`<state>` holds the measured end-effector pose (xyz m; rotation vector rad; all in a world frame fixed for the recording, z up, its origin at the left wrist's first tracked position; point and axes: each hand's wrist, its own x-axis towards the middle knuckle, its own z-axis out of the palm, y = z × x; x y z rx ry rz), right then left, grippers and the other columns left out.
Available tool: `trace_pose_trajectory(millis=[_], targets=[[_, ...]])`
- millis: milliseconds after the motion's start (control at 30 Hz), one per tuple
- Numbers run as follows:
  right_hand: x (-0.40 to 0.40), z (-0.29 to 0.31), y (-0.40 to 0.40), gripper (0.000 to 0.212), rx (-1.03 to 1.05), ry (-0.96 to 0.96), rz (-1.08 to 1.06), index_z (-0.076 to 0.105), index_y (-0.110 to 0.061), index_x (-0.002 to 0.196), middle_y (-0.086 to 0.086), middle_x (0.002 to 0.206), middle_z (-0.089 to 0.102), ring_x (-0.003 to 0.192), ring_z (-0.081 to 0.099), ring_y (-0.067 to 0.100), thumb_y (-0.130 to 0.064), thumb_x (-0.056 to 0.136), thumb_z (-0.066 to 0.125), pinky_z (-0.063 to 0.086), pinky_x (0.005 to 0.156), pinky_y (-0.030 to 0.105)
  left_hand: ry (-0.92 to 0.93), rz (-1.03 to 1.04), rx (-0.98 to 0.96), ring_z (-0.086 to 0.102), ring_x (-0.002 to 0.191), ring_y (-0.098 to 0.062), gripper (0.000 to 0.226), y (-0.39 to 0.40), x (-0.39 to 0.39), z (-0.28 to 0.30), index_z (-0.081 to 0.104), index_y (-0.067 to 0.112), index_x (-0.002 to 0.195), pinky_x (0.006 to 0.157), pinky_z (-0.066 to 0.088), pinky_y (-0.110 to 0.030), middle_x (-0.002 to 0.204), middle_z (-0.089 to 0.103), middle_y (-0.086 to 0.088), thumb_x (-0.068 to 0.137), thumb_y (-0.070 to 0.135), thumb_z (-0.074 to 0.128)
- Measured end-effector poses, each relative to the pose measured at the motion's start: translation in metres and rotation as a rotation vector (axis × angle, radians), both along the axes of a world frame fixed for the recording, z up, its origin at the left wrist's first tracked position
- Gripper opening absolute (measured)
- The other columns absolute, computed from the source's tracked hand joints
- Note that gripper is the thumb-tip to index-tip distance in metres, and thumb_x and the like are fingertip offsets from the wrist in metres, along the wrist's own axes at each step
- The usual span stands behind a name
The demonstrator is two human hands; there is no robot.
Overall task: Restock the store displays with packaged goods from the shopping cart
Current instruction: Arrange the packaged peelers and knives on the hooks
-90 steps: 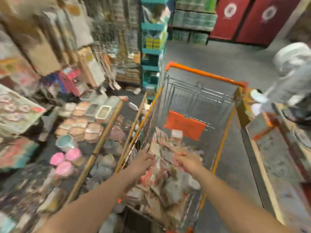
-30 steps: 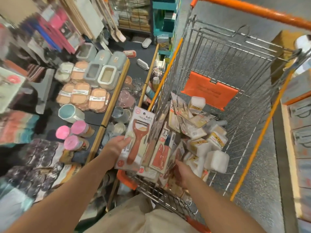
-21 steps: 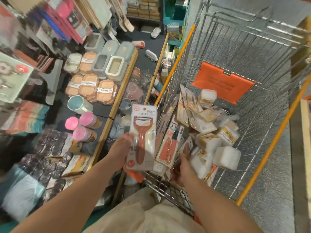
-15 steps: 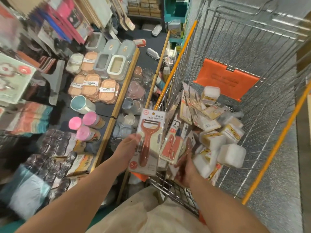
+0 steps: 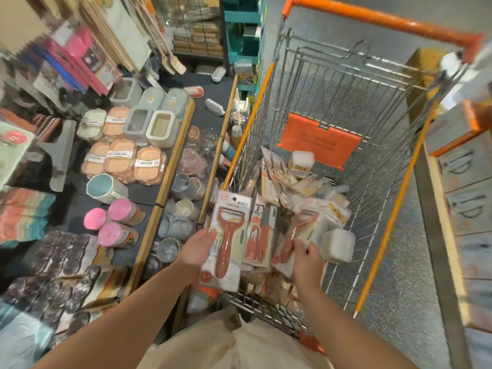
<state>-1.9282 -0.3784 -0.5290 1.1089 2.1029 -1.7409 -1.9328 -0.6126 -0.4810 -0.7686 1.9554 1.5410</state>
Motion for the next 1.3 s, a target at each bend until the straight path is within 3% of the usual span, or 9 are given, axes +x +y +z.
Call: trace_pose_trajectory(millis=[200,300,433,533,700,867,1100,1233,1300], targets=[[-0.015,0.052,0.014,0.026,-0.274,0.074,-0.03,0.061,-0.009,0.116,0.002,0.09,0.066,0.074,0.065,0.013,-0.028,0.103,0.05,0.05,0.058,0.025,-0.024,0.055,0.098,0.066,0.108,-0.031,0.037,0.006,-0.012,0.006,0.064,0.015,0.118,0.101,0.048,-0.052,0.114,0.071,-0.011,0.1,0.042,0.045],[-0.022,0.059,0.002,0.031,-0.411,-0.057,0.245,0.064,-0.004,0.108,0.01,0.087,0.071,0.066,0.072,0.015,-0.027,0.104,0.044,0.055,0.052,0.024,-0.049,0.112,0.174,0.06,0.118,-0.032,0.06,-0.004,-0.012,-0.052,0.063,0.024,0.125,0.105,0.044,-0.056,0.129,0.064,-0.009,0.081,0.064,0.054],[-0.023,0.058,-0.025,0.034,-0.305,-0.107,0.438,0.07,-0.011,0.104,0.011,0.093,0.075,0.084,0.074,0.025,-0.037,0.102,0.048,0.059,0.074,0.037,-0.133,0.279,0.289,0.054,0.128,-0.03,0.087,-0.005,-0.011,-0.087,0.058,0.031,0.133,0.11,0.038,-0.055,0.141,0.056,-0.003,0.061,0.079,0.063],[-0.023,0.045,-0.044,0.053,-0.232,-0.145,0.536,0.069,-0.018,0.112,0.011,0.114,0.071,0.106,0.068,0.024,-0.064,0.089,0.055,0.05,0.097,0.045,-0.149,0.258,0.294,0.066,0.111,-0.031,0.064,0.016,-0.01,0.001,0.068,0.02,0.12,0.102,0.048,-0.05,0.118,0.071,-0.01,0.088,0.071,0.048],[-0.024,0.059,-0.065,0.024,-0.268,-0.088,0.604,0.063,-0.025,0.11,-0.011,0.107,0.059,0.091,0.053,0.0,-0.035,0.105,0.041,0.038,0.1,0.029,-0.022,0.202,0.406,0.068,0.107,-0.036,0.044,0.014,-0.009,0.013,0.062,0.01,0.127,0.098,0.05,-0.053,0.113,0.072,-0.017,0.092,0.035,0.065],[-0.028,0.03,-0.068,0.044,-0.358,-0.167,0.411,0.066,-0.028,0.089,0.0,0.098,0.07,0.096,0.065,0.021,-0.06,0.098,0.037,0.049,0.098,0.043,0.065,0.054,0.199,0.07,0.074,0.004,0.01,-0.003,-0.008,0.005,0.065,0.023,0.103,0.067,0.052,-0.016,0.081,0.075,0.017,0.094,0.018,0.064],[-0.046,-0.051,-0.016,0.048,-0.085,-0.184,0.18,0.066,-0.018,0.113,0.008,0.1,0.072,0.09,0.067,0.027,-0.056,0.093,0.044,0.052,0.091,0.05,0.109,-0.055,0.212,0.071,0.1,-0.03,0.041,-0.023,-0.011,0.006,0.065,0.007,0.115,0.09,0.055,-0.048,0.107,0.073,-0.012,0.084,0.033,0.071],[-0.062,-0.071,-0.014,0.08,-0.088,-0.423,0.287,0.046,-0.016,0.138,0.012,0.125,0.061,0.108,0.061,0.033,-0.064,0.077,0.065,0.049,0.095,0.043,0.083,-0.038,0.139,0.073,0.091,-0.028,0.034,-0.024,-0.013,0.004,0.064,0.011,0.111,0.078,0.059,-0.04,0.101,0.074,-0.009,0.08,0.027,0.07],[-0.071,-0.063,-0.021,0.063,-0.103,-0.507,0.408,0.046,-0.014,0.129,0.014,0.126,0.056,0.112,0.056,0.034,-0.054,0.084,0.066,0.047,0.092,0.04,0.064,-0.026,0.099,0.073,0.088,-0.028,0.025,-0.022,-0.014,0.005,0.063,0.014,0.111,0.078,0.06,-0.042,0.099,0.074,-0.009,0.087,0.018,0.07]])
